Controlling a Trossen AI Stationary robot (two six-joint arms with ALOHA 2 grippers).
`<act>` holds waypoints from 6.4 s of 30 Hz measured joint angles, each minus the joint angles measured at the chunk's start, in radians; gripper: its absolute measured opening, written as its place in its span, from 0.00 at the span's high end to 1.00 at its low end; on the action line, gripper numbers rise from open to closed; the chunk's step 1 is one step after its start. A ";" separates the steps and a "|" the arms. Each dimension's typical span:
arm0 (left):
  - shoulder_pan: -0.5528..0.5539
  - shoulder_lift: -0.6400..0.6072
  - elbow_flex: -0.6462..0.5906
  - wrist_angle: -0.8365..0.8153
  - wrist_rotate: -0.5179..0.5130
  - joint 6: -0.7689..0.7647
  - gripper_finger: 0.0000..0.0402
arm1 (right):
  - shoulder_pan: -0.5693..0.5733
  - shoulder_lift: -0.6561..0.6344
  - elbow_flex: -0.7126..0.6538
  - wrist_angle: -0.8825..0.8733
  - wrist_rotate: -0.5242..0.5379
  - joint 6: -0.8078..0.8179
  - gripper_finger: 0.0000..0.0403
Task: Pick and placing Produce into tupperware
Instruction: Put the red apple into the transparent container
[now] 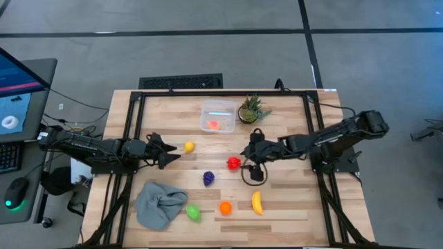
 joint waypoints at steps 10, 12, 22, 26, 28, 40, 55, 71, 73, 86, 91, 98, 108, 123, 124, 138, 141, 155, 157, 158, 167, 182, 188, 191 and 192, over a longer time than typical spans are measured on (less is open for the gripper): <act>0.000 0.000 0.000 -0.001 0.008 0.001 0.20 | -0.053 0.134 0.168 -0.155 -0.057 -0.036 0.11; 0.000 0.000 0.000 -0.001 0.012 0.001 0.20 | -0.058 0.150 0.183 -0.170 -0.062 -0.037 0.09; 0.000 0.000 0.000 -0.002 0.016 0.005 0.20 | -0.053 0.231 0.215 -0.189 -0.100 -0.056 0.11; 0.000 0.000 0.000 -0.002 0.016 0.008 0.20 | -0.054 0.244 0.225 -0.182 -0.101 -0.062 0.11; 0.000 0.000 0.000 -0.002 0.016 0.008 0.20 | -0.054 0.251 0.225 -0.163 -0.098 -0.070 0.11; 0.000 0.000 0.000 -0.002 0.016 0.007 0.20 | -0.065 0.276 0.224 -0.163 -0.073 -0.080 0.11; 0.000 0.000 0.000 -0.002 0.015 0.007 0.20 | -0.096 0.276 0.224 -0.136 -0.071 -0.114 0.11; 0.000 0.000 0.000 -0.002 0.010 0.008 0.20 | -0.102 0.276 0.223 -0.120 -0.099 -0.115 0.11; 0.000 0.000 0.000 -0.002 0.010 0.008 0.20 | -0.102 0.280 0.223 -0.118 -0.100 -0.115 0.11; 0.000 0.006 0.001 -0.002 0.023 -0.008 0.20 | -0.096 0.452 0.331 -0.152 -0.154 -0.062 0.11; 0.000 0.013 0.001 -0.004 0.033 -0.011 0.20 | -0.096 0.470 0.345 -0.212 -0.154 -0.063 0.13; 0.000 0.013 0.001 -0.004 0.034 -0.005 0.20 | -0.096 0.459 0.344 -0.240 -0.154 -0.060 0.19; 0.000 0.013 0.001 -0.005 0.034 0.000 0.20 | -0.102 0.459 0.344 -0.249 -0.155 -0.027 0.25; 0.000 0.013 0.001 -0.005 0.035 0.000 0.20 | -0.121 0.392 0.342 -0.269 -0.154 -0.024 0.26; 0.000 0.013 0.001 -0.005 0.035 -0.001 0.20 | -0.124 0.382 0.342 -0.270 -0.154 -0.024 0.26; 0.000 0.013 0.001 -0.005 0.035 0.000 0.20 | -0.206 0.228 0.343 -0.249 -0.152 -0.024 0.26; 0.000 0.013 0.001 -0.005 0.035 0.000 0.20 | -0.231 0.203 0.343 -0.216 -0.152 -0.021 0.26; 0.000 0.013 0.001 -0.005 0.035 0.006 0.20 | -0.314 0.128 0.343 -0.166 -0.153 -0.017 0.26; 0.000 0.013 0.001 -0.005 0.034 0.008 0.20 | -0.322 0.119 0.343 -0.165 -0.153 -0.018 0.26; 0.000 0.013 0.001 -0.005 0.034 0.008 0.20 | -0.326 0.116 0.343 -0.166 -0.153 -0.018 0.26; 0.000 0.013 0.001 -0.005 0.026 0.016 0.20 | -0.355 0.115 0.343 -0.149 -0.154 -0.026 0.26; 0.000 0.013 0.001 -0.004 0.012 0.017 0.20 | -0.402 0.128 0.343 0.031 -0.085 0.002 0.26; 0.000 0.013 0.001 -0.004 0.009 0.026 0.20 | -0.403 0.179 0.341 0.097 -0.059 0.055 0.26; 0.000 0.013 0.001 -0.003 0.009 0.026 0.20 | -0.401 0.219 0.344 0.130 -0.057 0.082 0.26; 0.000 0.014 0.001 -0.003 0.009 0.026 0.20 | -0.398 0.235 0.343 0.134 -0.054 0.088 0.26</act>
